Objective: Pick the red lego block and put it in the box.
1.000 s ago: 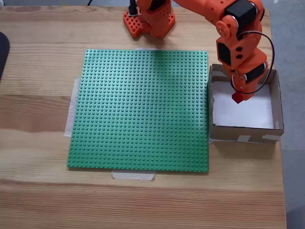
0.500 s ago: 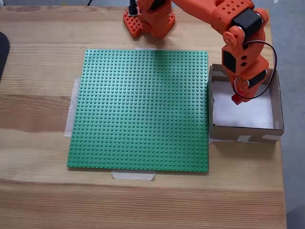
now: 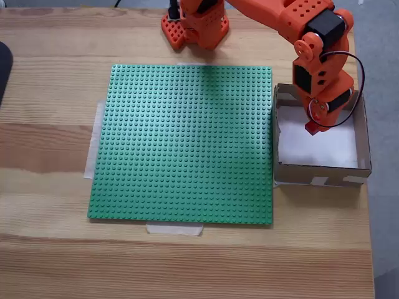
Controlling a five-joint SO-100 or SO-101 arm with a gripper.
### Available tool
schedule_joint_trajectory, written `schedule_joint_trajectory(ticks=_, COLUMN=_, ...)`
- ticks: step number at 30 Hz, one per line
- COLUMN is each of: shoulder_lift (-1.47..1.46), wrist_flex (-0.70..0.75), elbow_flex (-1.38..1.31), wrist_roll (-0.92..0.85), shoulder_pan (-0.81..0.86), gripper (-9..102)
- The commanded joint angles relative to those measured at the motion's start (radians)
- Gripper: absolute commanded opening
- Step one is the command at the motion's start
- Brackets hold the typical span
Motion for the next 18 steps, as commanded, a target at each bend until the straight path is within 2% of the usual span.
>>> schedule_joint_trajectory(ticks=1, shoulder_lift=0.012, wrist_flex=0.005, elbow_flex=-0.048, wrist_roll=0.003, shoulder_pan=-0.008, gripper=2)
schedule_joint_trajectory(ticks=18, shoulder_lift=0.061, wrist_flex=-0.002, elbow_flex=-0.005, wrist_roll=0.026, shoulder_pan=-0.029, gripper=16)
